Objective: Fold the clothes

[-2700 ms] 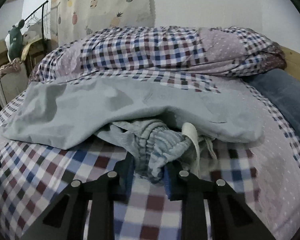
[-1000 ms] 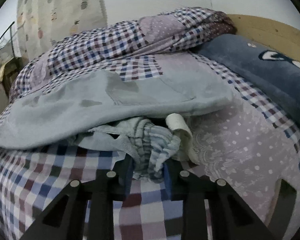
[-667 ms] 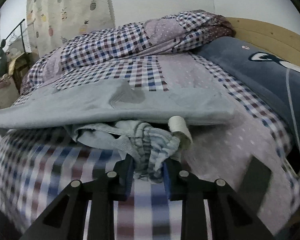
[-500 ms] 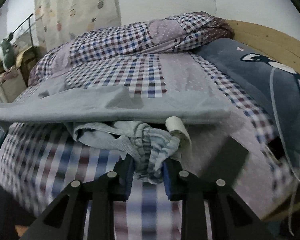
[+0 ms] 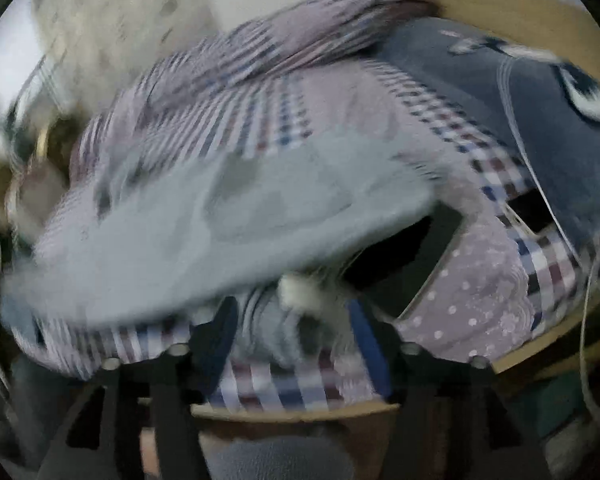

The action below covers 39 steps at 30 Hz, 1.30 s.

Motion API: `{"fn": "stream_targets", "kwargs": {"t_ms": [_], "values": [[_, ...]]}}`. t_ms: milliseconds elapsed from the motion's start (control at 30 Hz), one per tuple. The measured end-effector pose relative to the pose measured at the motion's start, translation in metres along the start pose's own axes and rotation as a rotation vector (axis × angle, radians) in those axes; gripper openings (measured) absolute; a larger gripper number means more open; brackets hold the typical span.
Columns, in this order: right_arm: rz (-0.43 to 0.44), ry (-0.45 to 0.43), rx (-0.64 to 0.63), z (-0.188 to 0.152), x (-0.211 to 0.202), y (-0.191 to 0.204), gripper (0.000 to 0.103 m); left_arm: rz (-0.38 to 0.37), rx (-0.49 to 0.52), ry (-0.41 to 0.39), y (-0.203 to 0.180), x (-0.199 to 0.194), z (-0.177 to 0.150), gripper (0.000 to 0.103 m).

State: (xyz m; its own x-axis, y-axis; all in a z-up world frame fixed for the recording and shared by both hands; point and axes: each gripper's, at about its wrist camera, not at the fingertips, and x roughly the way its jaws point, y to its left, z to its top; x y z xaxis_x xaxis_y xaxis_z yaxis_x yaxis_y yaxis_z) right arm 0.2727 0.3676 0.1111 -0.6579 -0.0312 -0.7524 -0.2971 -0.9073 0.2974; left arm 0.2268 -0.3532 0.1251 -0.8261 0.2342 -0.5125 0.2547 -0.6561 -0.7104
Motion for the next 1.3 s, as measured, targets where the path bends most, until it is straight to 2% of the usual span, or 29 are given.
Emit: {"fn": "stream_targets", "kwargs": {"t_ms": [100, 167, 233, 333, 433, 567, 600, 633, 667, 733, 900, 1000, 1133, 1300], "values": [[0.046, -0.005, 0.184, 0.023, 0.013, -0.031, 0.07, 0.003, -0.001, 0.004, -0.003, -0.002, 0.003, 0.003], [0.072, 0.005, 0.264, 0.038, 0.032, -0.044, 0.07, 0.008, 0.004, 0.005, -0.007, -0.004, 0.003, 0.003], [0.045, 0.016, 0.293, 0.048, 0.046, -0.054, 0.07, 0.013, 0.003, 0.008, -0.009, -0.004, 0.003, 0.003], [-0.044, 0.027, 0.339, 0.059, 0.064, -0.073, 0.07, 0.021, -0.005, 0.011, -0.011, -0.005, 0.003, 0.003], [-0.055, 0.018, 0.425, 0.06, 0.077, -0.095, 0.07, 0.027, -0.001, 0.009, -0.014, -0.006, 0.005, 0.003], [0.033, 0.012, 0.512, 0.062, 0.098, -0.108, 0.07, 0.033, -0.01, 0.011, -0.015, -0.003, 0.009, 0.003], [0.054, 0.003, 0.513, 0.064, 0.102, -0.108, 0.065, 0.034, -0.013, 0.012, -0.015, -0.002, 0.01, 0.003], [0.05, -0.004, 0.5, 0.068, 0.103, -0.104, 0.047, 0.033, -0.017, 0.014, -0.016, 0.0, 0.012, 0.003], [0.045, -0.011, 0.488, 0.072, 0.104, -0.1, 0.02, 0.033, -0.021, 0.016, -0.016, 0.002, 0.014, 0.003], [0.043, -0.038, 0.455, 0.08, 0.1, -0.092, 0.007, 0.03, -0.028, 0.018, -0.019, 0.006, 0.018, 0.003], [0.09, -0.16, 0.384, 0.113, 0.061, -0.06, 0.003, -0.011, -0.039, -0.001, -0.034, 0.012, 0.039, 0.003], [0.117, -0.24, 0.343, 0.148, 0.035, -0.036, 0.002, -0.049, -0.03, -0.022, -0.057, 0.021, 0.068, 0.003], [0.134, -0.301, 0.301, 0.203, 0.018, 0.002, 0.002, -0.093, -0.007, -0.061, -0.093, 0.038, 0.113, 0.003], [0.086, -0.318, 0.289, 0.266, 0.036, 0.023, 0.002, -0.123, 0.044, -0.104, -0.15, 0.086, 0.18, 0.003]]}}
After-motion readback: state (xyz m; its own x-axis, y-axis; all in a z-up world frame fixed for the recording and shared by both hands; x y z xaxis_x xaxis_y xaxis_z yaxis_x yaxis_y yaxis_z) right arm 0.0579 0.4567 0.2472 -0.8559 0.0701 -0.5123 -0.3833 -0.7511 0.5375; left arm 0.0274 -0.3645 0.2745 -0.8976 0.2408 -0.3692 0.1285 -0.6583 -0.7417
